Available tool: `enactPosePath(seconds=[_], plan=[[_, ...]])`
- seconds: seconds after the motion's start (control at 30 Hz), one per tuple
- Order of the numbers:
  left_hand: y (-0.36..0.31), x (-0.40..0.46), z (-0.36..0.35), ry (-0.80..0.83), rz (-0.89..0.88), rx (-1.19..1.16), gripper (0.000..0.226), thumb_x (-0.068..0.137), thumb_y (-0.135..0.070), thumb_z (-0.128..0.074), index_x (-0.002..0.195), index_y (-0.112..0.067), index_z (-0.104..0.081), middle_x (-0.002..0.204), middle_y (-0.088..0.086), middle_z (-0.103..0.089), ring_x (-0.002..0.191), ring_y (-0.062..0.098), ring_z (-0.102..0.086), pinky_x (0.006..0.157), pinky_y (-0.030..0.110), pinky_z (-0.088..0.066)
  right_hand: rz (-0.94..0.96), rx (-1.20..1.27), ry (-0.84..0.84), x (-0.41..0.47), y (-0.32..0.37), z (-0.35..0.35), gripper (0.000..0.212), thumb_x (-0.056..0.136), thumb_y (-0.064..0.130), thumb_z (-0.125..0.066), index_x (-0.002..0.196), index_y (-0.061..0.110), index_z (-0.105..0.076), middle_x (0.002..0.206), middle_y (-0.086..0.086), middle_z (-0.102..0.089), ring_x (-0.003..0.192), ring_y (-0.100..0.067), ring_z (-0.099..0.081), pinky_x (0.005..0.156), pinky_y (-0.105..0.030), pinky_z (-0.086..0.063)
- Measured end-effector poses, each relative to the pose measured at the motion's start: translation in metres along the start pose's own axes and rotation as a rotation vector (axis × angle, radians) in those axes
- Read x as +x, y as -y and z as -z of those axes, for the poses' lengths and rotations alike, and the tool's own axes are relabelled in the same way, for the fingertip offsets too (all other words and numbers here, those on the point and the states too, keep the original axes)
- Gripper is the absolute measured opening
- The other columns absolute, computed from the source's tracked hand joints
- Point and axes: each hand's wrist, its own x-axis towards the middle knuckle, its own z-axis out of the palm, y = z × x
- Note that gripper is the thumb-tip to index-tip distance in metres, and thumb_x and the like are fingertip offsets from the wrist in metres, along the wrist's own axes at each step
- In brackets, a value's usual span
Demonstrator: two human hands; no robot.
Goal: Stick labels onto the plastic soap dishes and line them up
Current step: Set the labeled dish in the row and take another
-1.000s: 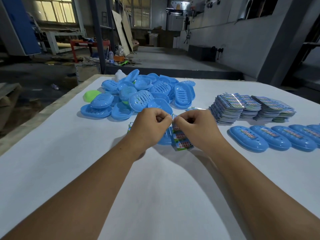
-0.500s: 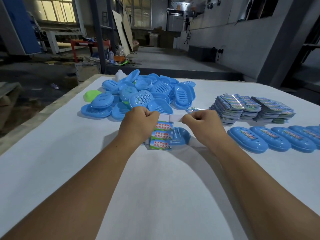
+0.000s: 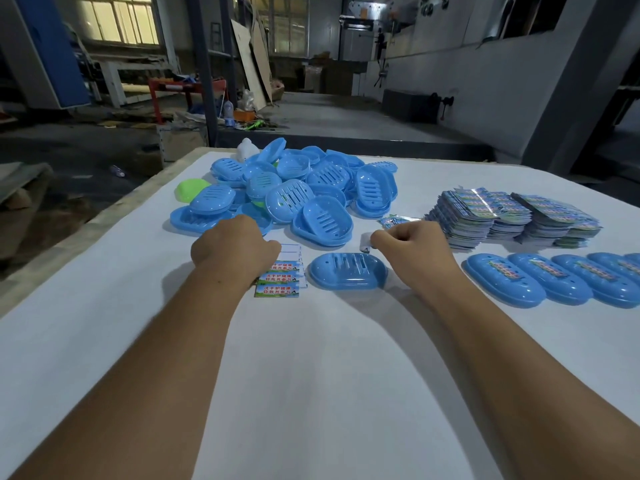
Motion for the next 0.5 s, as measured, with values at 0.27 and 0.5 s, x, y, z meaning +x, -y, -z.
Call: enactPosePath(seconds=[0.27,0.5], plan=[[-0.009,-0.01,0.009,-0.16,-0.081,-0.243,0.022,0.083,-0.034,-0.067,0.079,-0.012,-0.065,0.079,0.006,-0.068,0.076,0.027,-0.062,0.058,0.033,-0.044,0.121,0.006,-0.05,-0.007,0.005,-0.004,0.025,0.073,0.032,-0.061,0.052,0.019,-0.057,0.044,0.011,-0.045,0.045,-0.005,-0.037,0.046,-0.016,-0.032],[-0.053,-0.041,0.008,0.229,-0.315,-1.086,0.025,0.083,-0.036,-0.076,0.069,-0.015,-0.073,0.043,-0.017,-0.047,0.039,0.0,-0.038,0.042,0.011,-0.032,0.165,0.047,-0.073,-0.011,0.009,-0.006,0.025,0.067,0.047,-0.059,0.054,0.026,-0.061,0.05,0.01,-0.051,0.049,-0.005,-0.041,0.055,-0.026,-0.039]])
